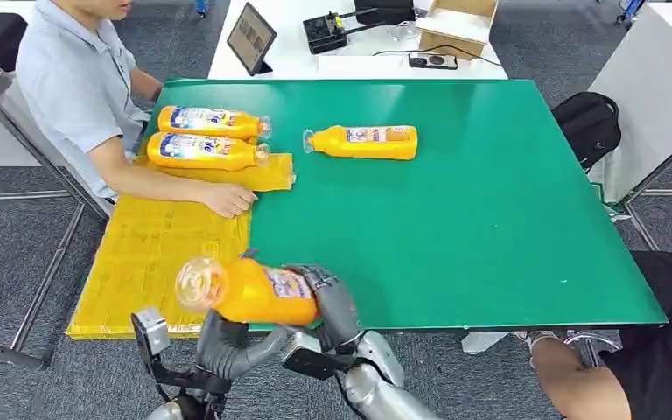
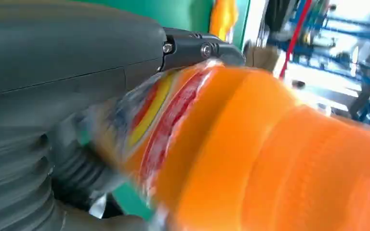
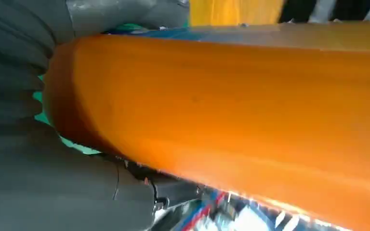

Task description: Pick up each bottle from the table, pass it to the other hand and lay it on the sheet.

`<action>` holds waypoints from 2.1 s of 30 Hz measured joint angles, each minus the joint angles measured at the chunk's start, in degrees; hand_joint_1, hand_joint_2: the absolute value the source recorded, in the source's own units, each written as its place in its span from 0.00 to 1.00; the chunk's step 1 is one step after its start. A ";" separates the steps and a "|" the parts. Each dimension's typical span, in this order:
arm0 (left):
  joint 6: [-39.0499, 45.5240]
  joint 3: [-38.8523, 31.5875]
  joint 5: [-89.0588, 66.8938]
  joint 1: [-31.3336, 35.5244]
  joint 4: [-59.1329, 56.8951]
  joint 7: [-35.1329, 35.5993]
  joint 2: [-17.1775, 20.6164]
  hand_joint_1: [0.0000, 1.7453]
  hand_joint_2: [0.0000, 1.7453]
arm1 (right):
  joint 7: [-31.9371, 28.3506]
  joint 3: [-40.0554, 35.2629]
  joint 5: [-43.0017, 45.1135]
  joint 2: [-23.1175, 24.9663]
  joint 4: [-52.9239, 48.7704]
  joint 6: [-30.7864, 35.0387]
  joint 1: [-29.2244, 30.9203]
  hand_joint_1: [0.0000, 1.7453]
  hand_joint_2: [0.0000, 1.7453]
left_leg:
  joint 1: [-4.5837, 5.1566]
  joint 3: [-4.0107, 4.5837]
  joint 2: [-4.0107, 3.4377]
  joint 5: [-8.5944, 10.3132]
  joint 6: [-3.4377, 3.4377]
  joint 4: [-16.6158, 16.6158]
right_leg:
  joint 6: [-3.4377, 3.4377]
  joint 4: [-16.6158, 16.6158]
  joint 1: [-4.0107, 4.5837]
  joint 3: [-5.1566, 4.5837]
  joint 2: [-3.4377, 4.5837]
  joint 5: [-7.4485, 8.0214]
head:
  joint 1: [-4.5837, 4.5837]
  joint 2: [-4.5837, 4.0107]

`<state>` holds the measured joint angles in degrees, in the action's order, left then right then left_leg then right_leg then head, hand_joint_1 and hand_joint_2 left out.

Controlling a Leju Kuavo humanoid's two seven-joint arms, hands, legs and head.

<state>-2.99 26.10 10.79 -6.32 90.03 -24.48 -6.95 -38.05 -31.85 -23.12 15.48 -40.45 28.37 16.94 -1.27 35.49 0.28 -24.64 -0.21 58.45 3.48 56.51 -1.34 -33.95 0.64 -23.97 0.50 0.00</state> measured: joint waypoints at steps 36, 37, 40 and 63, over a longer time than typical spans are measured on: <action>-13.19 -4.39 15.68 1.40 -1.68 3.32 0.50 1.00 1.00 | -0.04 -8.70 4.98 2.27 2.16 -0.45 1.21 0.00 0.00 | 0.01 0.01 -0.04 0.00 0.00 0.00 | 0.00 0.00 -0.01 -0.04 0.01 0.00 | 0.00 0.00; -14.04 -4.57 16.55 1.48 -1.73 3.45 0.50 1.00 1.00 | -0.04 -9.18 5.35 2.16 1.88 0.11 1.23 0.00 0.00 | 0.01 0.01 -0.04 0.00 0.00 0.00 | 0.00 0.00 -0.01 -0.03 0.01 0.00 | -0.02 0.00; -15.00 -4.83 19.31 1.73 -2.06 4.26 0.50 1.00 1.00 | -0.04 -10.23 6.49 1.81 1.33 0.61 1.29 0.00 0.00 | 0.01 0.00 -0.04 0.00 0.00 0.00 | 0.00 0.00 -0.01 -0.03 0.01 0.00 | -0.04 0.00; 7.97 -10.86 -6.02 15.91 -14.38 4.83 4.63 1.00 1.00 | -0.04 -6.80 -6.23 -2.80 -21.35 11.61 -6.73 0.00 0.00 | -0.02 0.00 0.01 0.05 0.00 0.00 | -0.01 0.04 0.01 0.00 -0.01 0.01 | -0.04 0.00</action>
<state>4.98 15.23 4.77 9.59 75.65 -19.65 -2.32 -38.10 -38.65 -29.35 12.68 -61.81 39.98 10.21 -1.29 35.49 0.29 -24.59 -0.21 58.45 3.47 56.55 -1.33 -33.95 0.63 -23.96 0.46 0.00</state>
